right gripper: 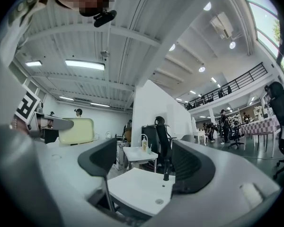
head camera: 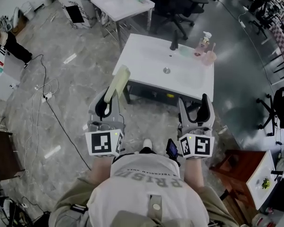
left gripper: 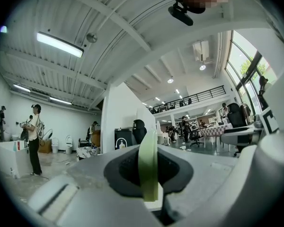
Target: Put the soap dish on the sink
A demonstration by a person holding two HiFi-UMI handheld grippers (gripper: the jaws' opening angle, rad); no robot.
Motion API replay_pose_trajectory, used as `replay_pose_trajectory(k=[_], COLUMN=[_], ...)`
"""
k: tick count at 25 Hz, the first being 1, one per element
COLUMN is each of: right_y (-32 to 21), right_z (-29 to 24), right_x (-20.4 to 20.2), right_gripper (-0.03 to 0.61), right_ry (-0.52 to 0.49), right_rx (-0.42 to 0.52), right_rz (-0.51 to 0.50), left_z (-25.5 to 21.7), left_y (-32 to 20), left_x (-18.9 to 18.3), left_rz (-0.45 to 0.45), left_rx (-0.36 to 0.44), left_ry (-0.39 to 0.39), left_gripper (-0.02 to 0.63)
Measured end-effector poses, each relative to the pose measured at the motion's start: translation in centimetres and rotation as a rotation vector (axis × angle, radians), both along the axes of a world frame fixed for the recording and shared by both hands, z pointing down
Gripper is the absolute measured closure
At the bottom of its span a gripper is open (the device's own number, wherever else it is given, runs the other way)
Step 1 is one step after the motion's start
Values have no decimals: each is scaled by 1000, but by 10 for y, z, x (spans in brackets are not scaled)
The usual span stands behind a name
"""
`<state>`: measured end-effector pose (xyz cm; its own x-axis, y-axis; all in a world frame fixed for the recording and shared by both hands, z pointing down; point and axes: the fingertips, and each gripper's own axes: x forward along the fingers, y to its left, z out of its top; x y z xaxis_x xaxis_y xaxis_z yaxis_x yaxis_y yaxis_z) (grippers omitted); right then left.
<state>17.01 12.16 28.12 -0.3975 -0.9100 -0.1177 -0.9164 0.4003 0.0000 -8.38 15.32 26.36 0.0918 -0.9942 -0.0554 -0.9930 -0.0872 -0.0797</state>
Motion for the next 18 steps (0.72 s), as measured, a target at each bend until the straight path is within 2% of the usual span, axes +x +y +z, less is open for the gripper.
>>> replay_pose_trajectory(k=[4,8,13,18], right_y=[-26,-46,-68,-94], right_z=[-3,6,25,45], right_x=[7,5,-5,-26], right_gripper=[225,225,225,225], right_ry=[-4,-5,2,-5], right_rx=[8,-17,-69,-118], right_rz=[-24,-43,-59,-44], left_z=[-4,5,18,31], left_y=[-22,-36,-56,-91], left_x=[12,12,1,-15], left_rz=[-8,-15,-27,2], left_rx=[7,-24,-74,-101], left_ry=[-4,-15,-23,-24], left_gripper=[589,589,589,589])
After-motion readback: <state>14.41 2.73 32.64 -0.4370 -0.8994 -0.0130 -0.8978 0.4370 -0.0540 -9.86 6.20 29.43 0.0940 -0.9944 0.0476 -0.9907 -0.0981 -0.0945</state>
